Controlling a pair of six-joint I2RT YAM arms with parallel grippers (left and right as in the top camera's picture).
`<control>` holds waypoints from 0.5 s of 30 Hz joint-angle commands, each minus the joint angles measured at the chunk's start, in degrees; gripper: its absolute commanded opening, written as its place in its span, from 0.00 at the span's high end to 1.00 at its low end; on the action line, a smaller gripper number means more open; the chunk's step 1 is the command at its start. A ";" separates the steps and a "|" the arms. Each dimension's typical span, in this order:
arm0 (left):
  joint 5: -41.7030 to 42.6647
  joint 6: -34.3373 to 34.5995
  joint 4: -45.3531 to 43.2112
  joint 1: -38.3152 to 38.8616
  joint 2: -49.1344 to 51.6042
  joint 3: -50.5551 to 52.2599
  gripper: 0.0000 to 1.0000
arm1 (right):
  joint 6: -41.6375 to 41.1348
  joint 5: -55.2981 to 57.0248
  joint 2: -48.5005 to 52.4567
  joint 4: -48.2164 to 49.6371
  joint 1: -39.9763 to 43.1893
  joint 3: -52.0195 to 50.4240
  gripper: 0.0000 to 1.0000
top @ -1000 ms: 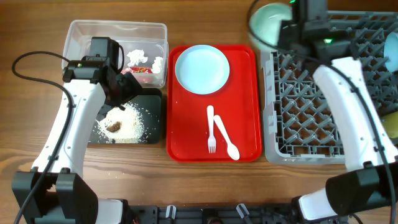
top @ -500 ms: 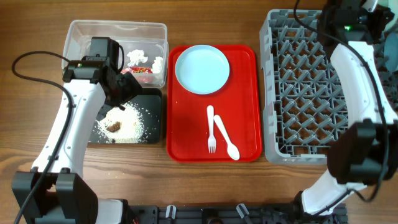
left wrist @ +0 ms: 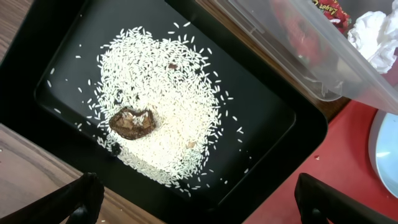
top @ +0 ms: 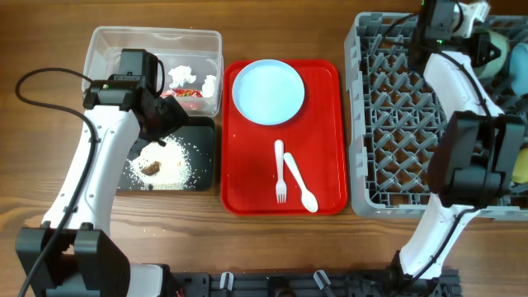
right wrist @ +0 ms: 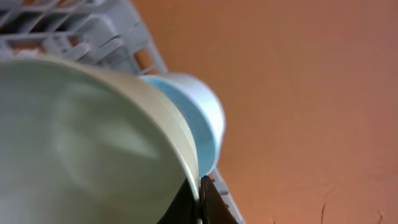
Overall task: Sort waste into correct bins and load items into the dishwasher rack
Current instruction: 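Carry the green bowl with the right gripper into the dish rack, then release the green bowl and withdraw the right gripper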
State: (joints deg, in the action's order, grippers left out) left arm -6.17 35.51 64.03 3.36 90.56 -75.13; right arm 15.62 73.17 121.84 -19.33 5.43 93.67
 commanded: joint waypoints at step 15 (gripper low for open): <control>-0.52 0.98 -0.13 -0.37 -0.66 0.02 0.00 | -14.71 -13.44 -0.37 -21.38 -7.48 -0.37 0.56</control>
State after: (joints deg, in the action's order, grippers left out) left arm -6.15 35.51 64.03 3.36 90.54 -75.13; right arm 3.88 65.49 121.84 -39.53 -1.78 93.62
